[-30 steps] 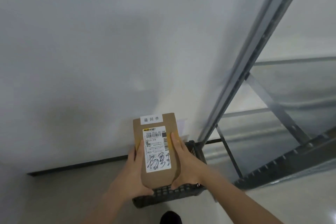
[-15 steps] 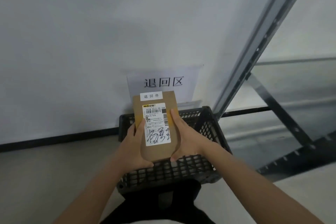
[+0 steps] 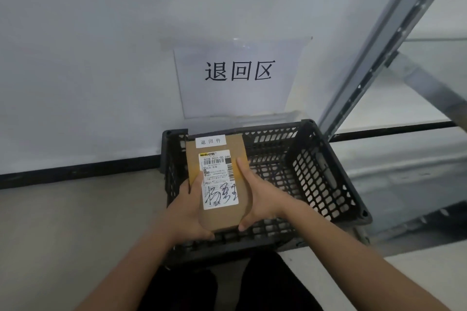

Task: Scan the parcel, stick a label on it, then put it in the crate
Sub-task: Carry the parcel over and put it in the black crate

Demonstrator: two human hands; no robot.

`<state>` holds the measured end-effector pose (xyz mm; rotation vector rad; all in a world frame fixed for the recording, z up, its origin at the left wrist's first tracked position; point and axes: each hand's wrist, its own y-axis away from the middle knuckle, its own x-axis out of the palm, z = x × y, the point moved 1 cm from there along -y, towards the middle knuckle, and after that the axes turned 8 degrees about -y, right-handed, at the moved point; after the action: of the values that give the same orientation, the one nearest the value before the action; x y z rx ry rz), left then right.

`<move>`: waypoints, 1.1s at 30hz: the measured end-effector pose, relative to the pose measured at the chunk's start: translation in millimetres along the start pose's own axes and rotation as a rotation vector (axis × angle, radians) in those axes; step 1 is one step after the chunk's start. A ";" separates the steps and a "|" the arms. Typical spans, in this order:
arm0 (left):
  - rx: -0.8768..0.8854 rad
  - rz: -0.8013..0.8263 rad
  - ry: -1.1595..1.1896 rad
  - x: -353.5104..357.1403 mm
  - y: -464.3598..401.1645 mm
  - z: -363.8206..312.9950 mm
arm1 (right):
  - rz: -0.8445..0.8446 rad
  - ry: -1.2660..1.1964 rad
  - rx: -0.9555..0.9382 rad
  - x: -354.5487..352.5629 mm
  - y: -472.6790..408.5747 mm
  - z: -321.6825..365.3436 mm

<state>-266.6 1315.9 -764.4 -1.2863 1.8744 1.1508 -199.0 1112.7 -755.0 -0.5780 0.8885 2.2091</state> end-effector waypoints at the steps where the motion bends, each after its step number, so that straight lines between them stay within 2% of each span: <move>1: -0.010 0.024 -0.003 2.7 -1.0 3.4 | 0.017 0.001 0.012 3.2 -2.1 -1.7; 12: -0.205 0.186 -0.025 17.1 -31.0 21.7 | 0.125 0.034 0.071 31.5 -55.0 -20.1; 17: -0.295 0.107 -0.189 28.5 -37.1 26.1 | 0.108 0.024 0.078 45.0 -58.6 -21.8; 21: -0.302 0.183 -0.216 32.5 -37.4 23.7 | 0.137 0.034 0.098 47.9 -59.4 -25.8; 26: -0.336 0.213 -0.223 33.4 -36.3 21.9 | 0.176 0.001 0.126 45.3 -59.2 -26.3; 30: -0.358 0.178 -0.226 33.3 -41.5 26.3 | 0.153 -0.008 0.113 45.1 -68.6 -24.3; 33: -0.360 0.221 -0.217 34.1 -43.3 25.8 | 0.146 -0.042 0.127 47.0 -70.1 -26.6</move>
<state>-238.8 1317.3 -818.5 -1.0963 1.7310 1.7339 -175.9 1150.9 -831.4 -0.4166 1.0704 2.2650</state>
